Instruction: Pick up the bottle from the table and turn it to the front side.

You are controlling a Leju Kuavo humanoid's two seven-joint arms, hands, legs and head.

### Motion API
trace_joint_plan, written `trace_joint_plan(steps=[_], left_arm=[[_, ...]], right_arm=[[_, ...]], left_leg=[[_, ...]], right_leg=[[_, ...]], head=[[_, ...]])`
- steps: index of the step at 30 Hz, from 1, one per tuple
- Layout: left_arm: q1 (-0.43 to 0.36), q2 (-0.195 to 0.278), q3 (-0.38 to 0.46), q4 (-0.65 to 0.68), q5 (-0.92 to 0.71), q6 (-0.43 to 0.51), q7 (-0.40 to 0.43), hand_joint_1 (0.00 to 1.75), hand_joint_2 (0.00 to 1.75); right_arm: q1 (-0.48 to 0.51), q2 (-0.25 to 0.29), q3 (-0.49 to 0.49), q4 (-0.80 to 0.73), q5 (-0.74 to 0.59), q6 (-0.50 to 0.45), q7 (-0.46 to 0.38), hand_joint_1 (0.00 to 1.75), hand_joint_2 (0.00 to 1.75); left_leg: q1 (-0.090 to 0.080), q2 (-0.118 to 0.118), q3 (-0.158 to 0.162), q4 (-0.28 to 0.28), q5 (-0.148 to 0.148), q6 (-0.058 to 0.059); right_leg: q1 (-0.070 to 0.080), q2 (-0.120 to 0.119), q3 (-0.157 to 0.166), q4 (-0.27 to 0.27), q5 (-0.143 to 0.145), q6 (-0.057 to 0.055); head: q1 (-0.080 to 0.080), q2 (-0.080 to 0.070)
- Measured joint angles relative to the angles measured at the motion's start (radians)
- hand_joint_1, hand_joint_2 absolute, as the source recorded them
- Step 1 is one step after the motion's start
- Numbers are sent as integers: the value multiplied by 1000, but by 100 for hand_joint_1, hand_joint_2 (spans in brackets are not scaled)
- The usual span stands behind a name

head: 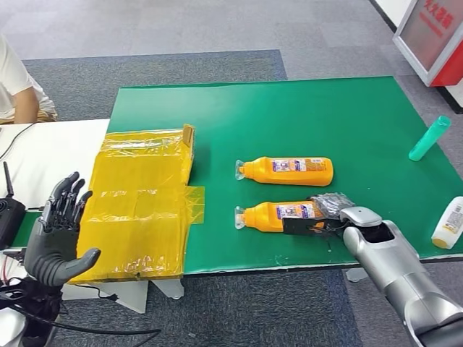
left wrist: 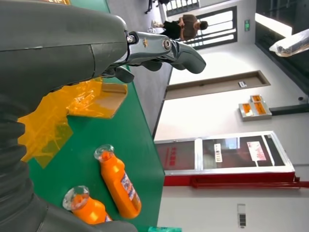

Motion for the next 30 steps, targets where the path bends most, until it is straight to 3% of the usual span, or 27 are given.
trace_joint_plan(steps=[7, 12, 16, 21, 30], left_arm=[[0, 0, 1, 0, 5, -5, -2, 0, 175], [1, 0, 2, 0, 16, -6, -2, 0, 175], [4, -1, 2, 0, 21, 8, 4, 0, 175], [7, -26, 2, 0, 2, 94, -22, 0, 175], [-16, -41, -45, 0, -3, 106, -7, 0, 175]], right_arm=[[-6, 0, 11, 18, -44, -41, -5, 175, 175], [54, -1, -22, -31, -168, -133, -28, 175, 175], [161, 5, -79, -146, -304, -197, -75, 175, 175], [316, 58, -175, -360, -509, -256, -164, 175, 175], [430, 144, -225, -603, -702, -278, -256, 175, 175]], left_leg=[[0, 0, 0, 0, 0, 0], [0, 0, -1, 0, -1, 0], [0, 0, -3, 0, -1, 0], [0, 0, -5, 0, -3, -2], [0, 0, -5, 0, -4, -2]], right_leg=[[0, 0, -1, 0, 0, 0], [0, 0, -2, 0, -1, 0], [0, -1, -3, 0, -2, 1], [0, -1, -5, 0, -5, 0], [0, 0, -6, 0, -5, 0]], head=[[0, 0], [0, 0], [0, 0], [0, 0], [0, 0]])
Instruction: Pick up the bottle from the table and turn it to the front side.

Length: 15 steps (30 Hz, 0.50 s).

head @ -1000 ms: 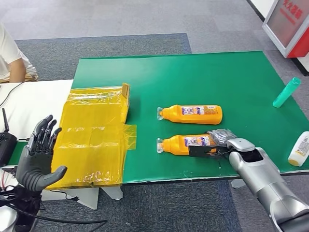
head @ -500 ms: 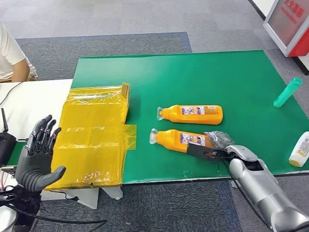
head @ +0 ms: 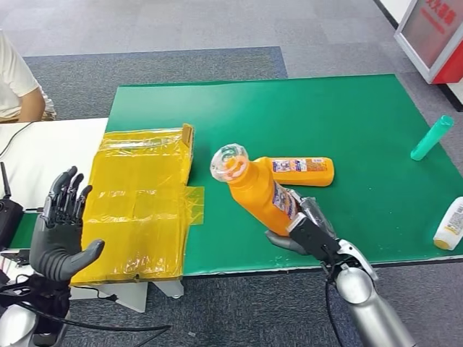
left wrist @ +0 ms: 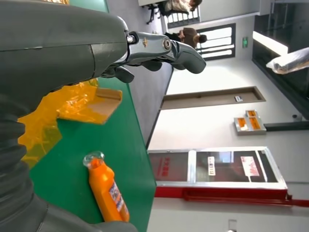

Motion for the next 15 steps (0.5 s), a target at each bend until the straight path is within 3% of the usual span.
trace_joint_plan(steps=[4, 7, 11, 15], left_arm=[[-9, -1, -17, 0, 6, -6, 7, 0, 175], [-38, 1, -42, 14, 83, -45, 55, 0, 175], [-136, -4, -101, 77, 207, -72, 140, 0, 175], [-229, -17, -215, 105, 240, -94, 203, 0, 175]], right_arm=[[16, 16, -1, -46, -17, 0, -22, 175, 175], [21, 28, -1, -76, -76, 0, -109, 175, 175], [5, 67, 4, -122, -158, -40, -182, 175, 175], [-28, 107, 23, -146, -166, -124, -202, 175, 175]], left_leg=[[0, 0, 0, 0, 0, 0], [0, 0, 0, 0, 0, 0], [0, 0, 0, 0, 1, 0], [0, 0, 0, 0, 2, 0]], right_leg=[[0, 0, 0, 0, 0, 0], [0, 0, 0, 0, 0, 0], [0, 0, -1, 0, 1, -1], [0, 0, 0, 0, 2, 0]], head=[[0, 0], [0, 0], [0, 0], [0, 0]])
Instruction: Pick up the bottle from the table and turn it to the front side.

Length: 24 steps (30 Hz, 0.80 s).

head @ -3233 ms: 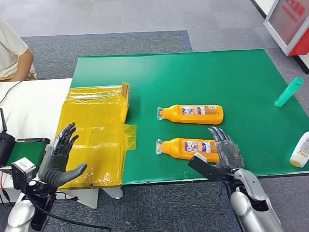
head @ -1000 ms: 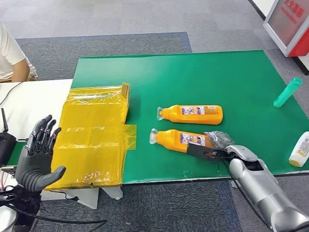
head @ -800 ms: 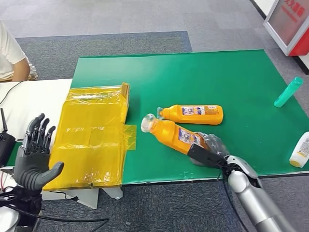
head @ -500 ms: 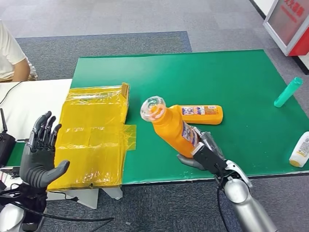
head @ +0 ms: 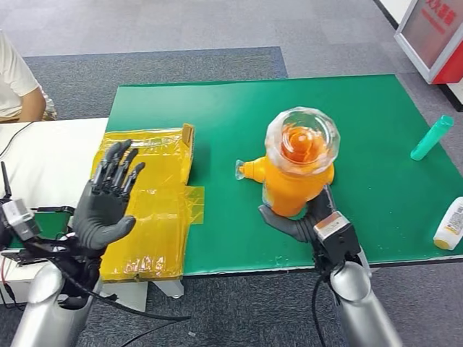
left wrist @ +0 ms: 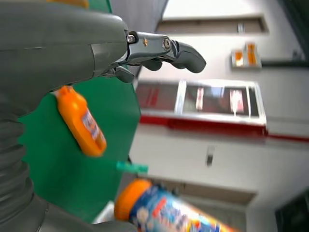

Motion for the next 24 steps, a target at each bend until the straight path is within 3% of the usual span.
trace_joint_plan(steps=[8, 15, 21, 24], left_arm=[[-83, -22, -241, 3, 63, 38, 93, 0, 175], [-124, -27, -305, 4, 72, 55, 125, 0, 175], [-150, -33, -322, -10, -258, 186, 59, 0, 175], [-164, -39, -324, -32, -336, 206, 47, 0, 175]], right_arm=[[-74, 19, 133, 36, 185, -74, 47, 175, 175], [-112, 25, 198, 74, 237, -96, 69, 175, 175], [-125, 25, 239, 91, 316, -97, 110, 175, 175], [-125, 24, 260, 95, 334, -85, 122, 175, 175]], left_leg=[[0, 0, -1, 0, 0, 0], [0, 0, -2, 0, 0, 0], [0, 0, -2, 0, 0, 0], [0, 0, -2, 0, 0, 0]], right_leg=[[0, 0, -1, 0, 0, 0], [0, 0, -2, 0, -1, -1], [0, 0, -2, 0, 0, 0], [0, 0, -2, 1, 0, 0]], head=[[0, 0], [0, 0], [0, 0], [0, 0]])
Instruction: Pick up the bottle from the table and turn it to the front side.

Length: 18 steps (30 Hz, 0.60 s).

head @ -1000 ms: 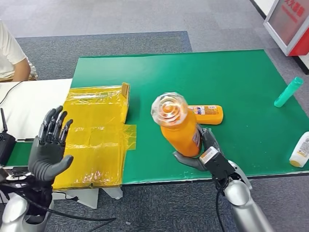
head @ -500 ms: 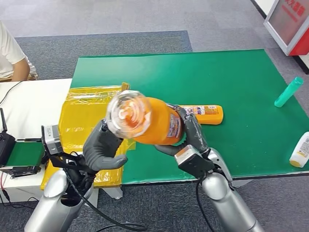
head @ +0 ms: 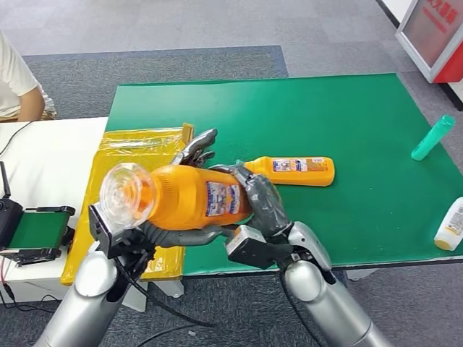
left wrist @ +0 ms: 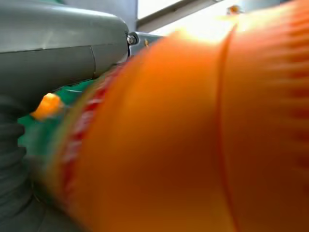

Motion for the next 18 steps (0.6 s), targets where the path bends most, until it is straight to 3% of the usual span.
trace_joint_plan(steps=[11, 15, 18], left_arm=[[-9, -12, -8, -20, -70, 10, -7, 0, 175], [-9, -12, -12, -20, -57, -8, 2, 175, 175], [-9, -12, -14, -20, -39, -24, 8, 175, 175]], right_arm=[[-2, 0, 22, 9, 5, 14, 15, 175, 175], [-3, 0, 24, 18, 7, 16, 19, 175, 175], [-5, 0, 23, 24, 7, 16, 21, 175, 175]], left_leg=[[0, 0, 0, 0, 0, 0], [0, 0, 0, 0, 0, 0], [0, 0, 0, 0, 0, 0]], right_leg=[[0, 0, 0, 0, 0, 0], [0, 0, 0, 0, 0, 0], [0, 0, 0, 0, 0, 0]], head=[[0, 0], [0, 0], [0, 0]])
